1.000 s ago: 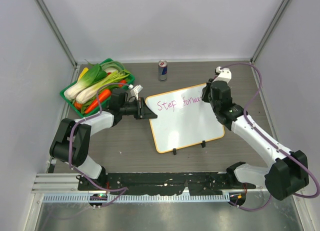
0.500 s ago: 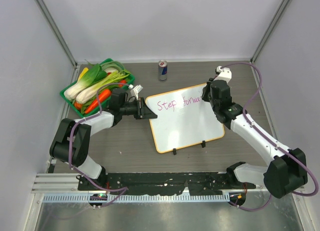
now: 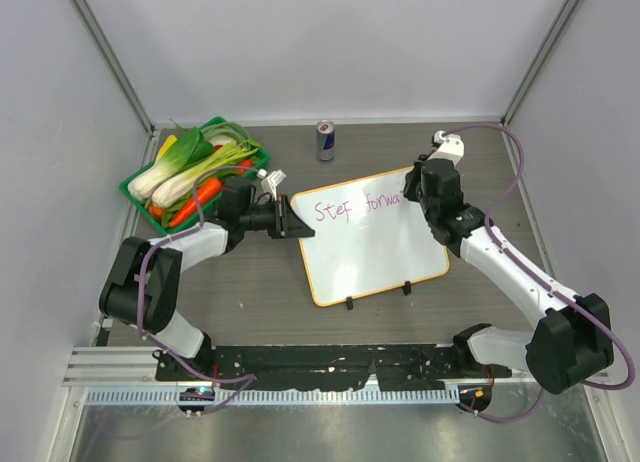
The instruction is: Write a sentence on the whiteboard
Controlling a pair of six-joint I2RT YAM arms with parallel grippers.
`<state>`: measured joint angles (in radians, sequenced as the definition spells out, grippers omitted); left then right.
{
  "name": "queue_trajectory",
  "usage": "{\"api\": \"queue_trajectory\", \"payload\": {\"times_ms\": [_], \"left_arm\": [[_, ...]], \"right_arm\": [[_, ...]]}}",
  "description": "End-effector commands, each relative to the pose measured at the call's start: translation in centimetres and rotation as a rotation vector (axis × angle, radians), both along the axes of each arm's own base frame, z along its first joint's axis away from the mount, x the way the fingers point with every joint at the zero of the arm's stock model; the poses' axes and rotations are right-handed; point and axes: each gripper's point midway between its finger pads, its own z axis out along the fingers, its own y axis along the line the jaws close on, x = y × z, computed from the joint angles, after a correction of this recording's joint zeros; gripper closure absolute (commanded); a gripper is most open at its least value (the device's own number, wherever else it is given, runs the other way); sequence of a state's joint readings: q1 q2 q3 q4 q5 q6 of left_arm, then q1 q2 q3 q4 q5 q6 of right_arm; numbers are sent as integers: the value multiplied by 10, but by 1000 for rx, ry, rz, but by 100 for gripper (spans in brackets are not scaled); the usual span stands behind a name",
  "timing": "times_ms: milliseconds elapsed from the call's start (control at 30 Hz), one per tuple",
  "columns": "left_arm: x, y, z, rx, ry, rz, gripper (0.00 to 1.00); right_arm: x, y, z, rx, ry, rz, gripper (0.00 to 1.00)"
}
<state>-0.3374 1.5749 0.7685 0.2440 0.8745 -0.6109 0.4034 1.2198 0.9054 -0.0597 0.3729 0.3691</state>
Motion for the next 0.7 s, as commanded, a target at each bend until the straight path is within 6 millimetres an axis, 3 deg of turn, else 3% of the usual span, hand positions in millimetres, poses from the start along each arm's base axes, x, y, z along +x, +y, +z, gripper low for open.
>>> {"api": "queue_trajectory", "payload": {"times_ms": [0, 200, 667], "left_arm": [[-14, 4, -39, 142, 12, -5, 100], [-14, 3, -40, 142, 13, -7, 100], [-14, 4, -40, 141, 16, -7, 100]], "right_arm": [[8, -8, 12, 12, -42, -43, 99], [6, -6, 9, 11, -27, -22, 99], [-17, -5, -19, 1, 47, 34, 99]]}}
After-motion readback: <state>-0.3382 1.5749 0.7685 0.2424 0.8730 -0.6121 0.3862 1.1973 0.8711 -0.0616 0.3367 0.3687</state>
